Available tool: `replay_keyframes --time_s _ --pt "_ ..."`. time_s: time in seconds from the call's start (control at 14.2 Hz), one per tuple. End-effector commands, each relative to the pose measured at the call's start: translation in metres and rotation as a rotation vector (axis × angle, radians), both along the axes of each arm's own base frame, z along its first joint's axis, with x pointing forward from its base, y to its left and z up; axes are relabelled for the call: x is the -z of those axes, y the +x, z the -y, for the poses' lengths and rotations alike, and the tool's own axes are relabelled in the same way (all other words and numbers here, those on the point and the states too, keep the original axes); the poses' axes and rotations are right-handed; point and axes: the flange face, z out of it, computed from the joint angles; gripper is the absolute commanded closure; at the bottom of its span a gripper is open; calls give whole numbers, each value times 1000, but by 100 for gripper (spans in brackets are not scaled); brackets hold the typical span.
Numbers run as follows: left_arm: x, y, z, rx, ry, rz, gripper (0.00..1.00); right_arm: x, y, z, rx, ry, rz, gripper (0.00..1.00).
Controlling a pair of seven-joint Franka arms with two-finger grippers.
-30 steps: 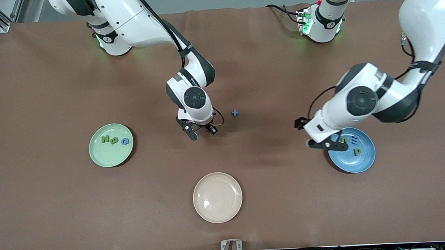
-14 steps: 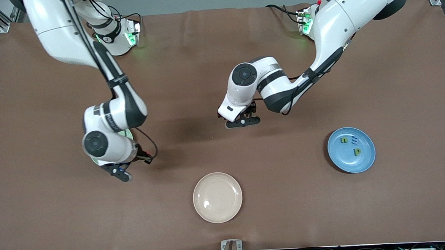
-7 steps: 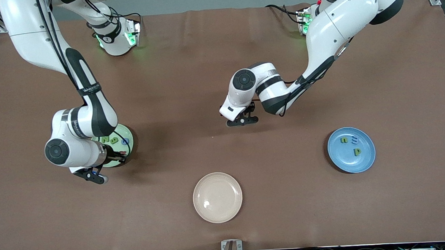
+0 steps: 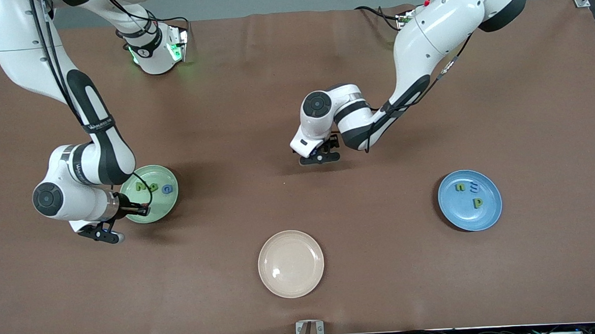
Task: Sort upper and lower case letters into plates
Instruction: 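Carry the Q to the green plate while the left gripper grasps the x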
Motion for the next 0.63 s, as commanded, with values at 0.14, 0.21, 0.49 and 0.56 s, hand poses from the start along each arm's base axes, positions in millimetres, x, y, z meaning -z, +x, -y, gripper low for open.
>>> replay_keyframes --time_s 0.14,0.21,0.49,0.56 --pt "-2 4 -4 -19 3 21 24 3 -11 0 -28 7 21 98" --pt "-2 6 -5 -20 3 22 29 4 -12 -1 -27 8 18 98" --pt "-5 9 -5 -32 -2 22 45 11 -17 -4 -32 8 3 92" --pt "-6 10 -6 -33 -2 23 49 12 -18 -4 -32 8 1 84"
